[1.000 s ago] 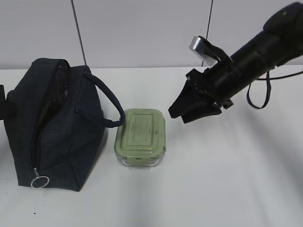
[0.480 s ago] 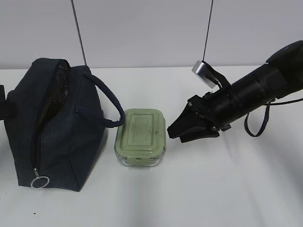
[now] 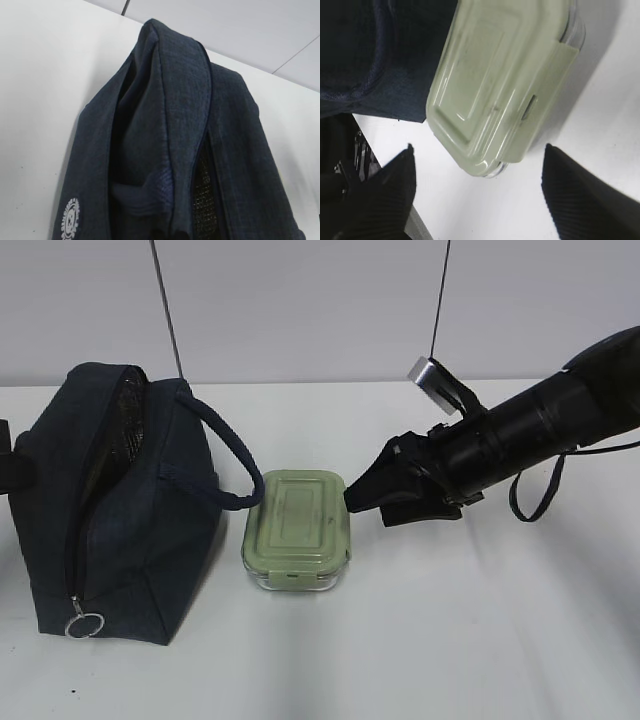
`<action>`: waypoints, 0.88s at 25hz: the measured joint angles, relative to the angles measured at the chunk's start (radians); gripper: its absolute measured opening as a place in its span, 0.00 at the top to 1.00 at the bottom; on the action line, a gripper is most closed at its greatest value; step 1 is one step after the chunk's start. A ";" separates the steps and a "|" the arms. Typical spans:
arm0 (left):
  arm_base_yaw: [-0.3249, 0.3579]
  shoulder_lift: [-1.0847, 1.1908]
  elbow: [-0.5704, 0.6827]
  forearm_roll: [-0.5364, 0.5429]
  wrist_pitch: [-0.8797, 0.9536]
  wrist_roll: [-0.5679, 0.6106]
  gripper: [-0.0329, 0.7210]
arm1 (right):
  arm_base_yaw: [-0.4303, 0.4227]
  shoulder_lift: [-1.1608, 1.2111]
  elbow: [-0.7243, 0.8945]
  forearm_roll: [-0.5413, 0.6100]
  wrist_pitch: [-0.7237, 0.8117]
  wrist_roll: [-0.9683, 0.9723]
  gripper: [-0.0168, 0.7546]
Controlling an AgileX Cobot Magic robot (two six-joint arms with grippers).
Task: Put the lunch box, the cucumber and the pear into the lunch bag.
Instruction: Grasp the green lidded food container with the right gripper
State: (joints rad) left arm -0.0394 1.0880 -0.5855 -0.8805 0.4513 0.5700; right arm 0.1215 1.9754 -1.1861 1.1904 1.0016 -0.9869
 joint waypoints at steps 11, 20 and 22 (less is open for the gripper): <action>0.000 0.000 0.000 -0.002 0.005 0.000 0.97 | 0.022 0.044 -0.021 0.093 -0.047 -0.024 0.14; 0.000 0.000 0.000 -0.002 0.014 0.000 0.97 | 0.039 0.147 -0.042 0.113 -0.054 -0.026 0.14; 0.000 0.000 0.000 -0.002 0.019 0.000 0.97 | 0.044 0.165 -0.046 0.117 -0.054 -0.026 0.14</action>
State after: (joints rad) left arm -0.0394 1.0880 -0.5855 -0.8824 0.4699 0.5700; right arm 0.1650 2.1400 -1.2320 1.3074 0.9477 -1.0133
